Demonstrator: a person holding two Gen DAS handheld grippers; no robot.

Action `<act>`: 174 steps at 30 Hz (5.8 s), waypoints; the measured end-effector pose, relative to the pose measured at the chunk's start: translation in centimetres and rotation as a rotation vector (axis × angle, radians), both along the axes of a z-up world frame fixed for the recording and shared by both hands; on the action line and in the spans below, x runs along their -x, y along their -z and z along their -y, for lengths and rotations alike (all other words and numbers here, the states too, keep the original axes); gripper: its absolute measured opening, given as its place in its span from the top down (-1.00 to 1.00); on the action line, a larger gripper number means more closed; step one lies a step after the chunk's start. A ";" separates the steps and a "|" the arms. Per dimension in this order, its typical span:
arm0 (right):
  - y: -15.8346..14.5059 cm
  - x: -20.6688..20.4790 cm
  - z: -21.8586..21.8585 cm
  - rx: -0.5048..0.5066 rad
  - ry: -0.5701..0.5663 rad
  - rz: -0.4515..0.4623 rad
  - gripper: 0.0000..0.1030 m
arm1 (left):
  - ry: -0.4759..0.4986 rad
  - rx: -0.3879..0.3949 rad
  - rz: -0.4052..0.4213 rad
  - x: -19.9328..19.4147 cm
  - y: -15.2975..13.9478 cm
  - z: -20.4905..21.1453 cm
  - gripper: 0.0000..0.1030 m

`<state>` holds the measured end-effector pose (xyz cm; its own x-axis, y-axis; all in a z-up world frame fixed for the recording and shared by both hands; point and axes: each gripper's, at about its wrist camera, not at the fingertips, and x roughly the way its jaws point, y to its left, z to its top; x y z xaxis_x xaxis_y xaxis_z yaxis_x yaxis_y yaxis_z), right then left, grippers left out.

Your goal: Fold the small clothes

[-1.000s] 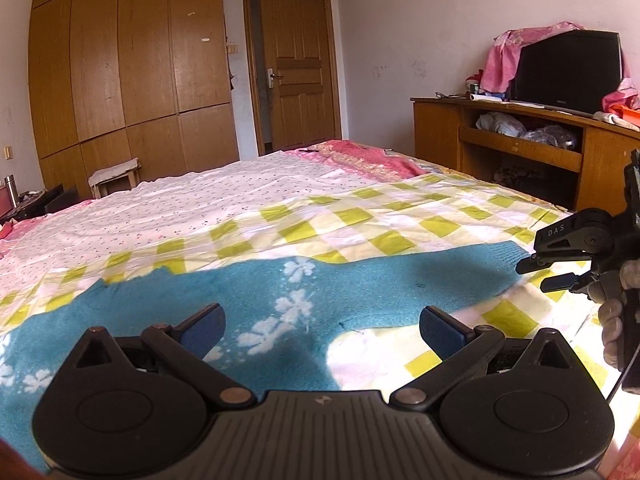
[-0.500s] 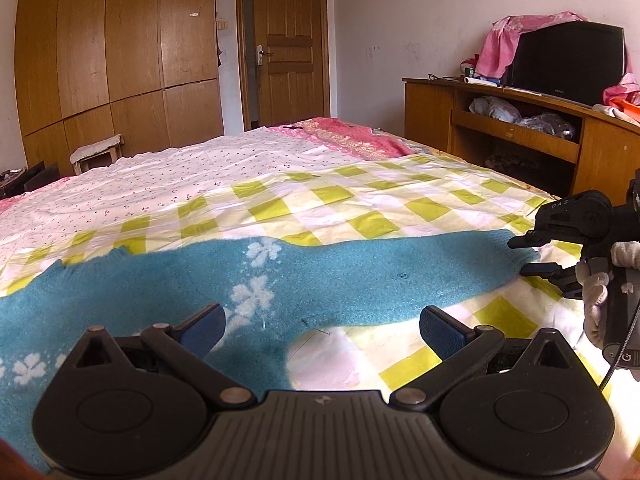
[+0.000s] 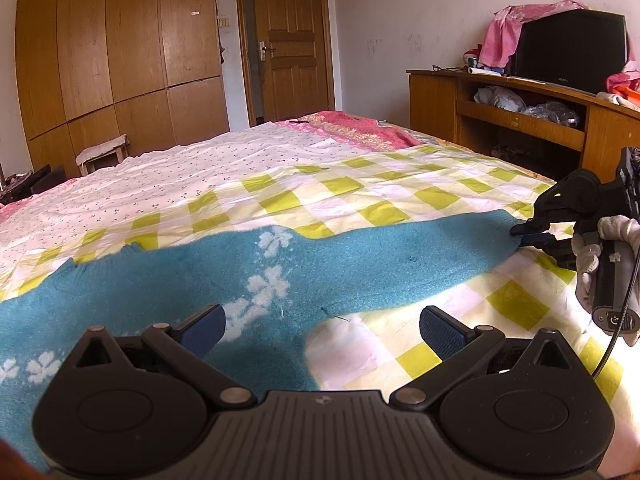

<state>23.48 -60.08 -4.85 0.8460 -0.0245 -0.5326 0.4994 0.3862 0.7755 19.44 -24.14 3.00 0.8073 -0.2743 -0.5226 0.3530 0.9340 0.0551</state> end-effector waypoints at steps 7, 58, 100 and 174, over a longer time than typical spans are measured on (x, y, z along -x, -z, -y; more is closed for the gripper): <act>-1.8 0.2 -0.6 0.013 -0.010 0.073 0.84 | -0.004 0.004 0.004 0.2 -0.2 -0.6 -1.00; -5.3 -6.7 -58.7 0.749 -1.017 0.052 0.85 | -0.404 0.207 0.069 7.1 0.6 -32.7 -1.00; -6.1 0.4 -56.7 0.805 -1.175 0.055 0.68 | -0.731 0.181 -0.005 5.4 2.8 -39.9 -1.00; -11.8 -2.1 -59.8 0.724 -1.257 0.174 0.19 | -0.124 0.035 0.038 -0.2 4.6 -35.3 0.29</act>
<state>25.56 -0.31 6.96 0.5622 0.5517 -0.6161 -0.5325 0.8115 0.2406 19.60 11.19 -1.63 0.8550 -0.1887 -0.4831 0.2329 0.9720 0.0324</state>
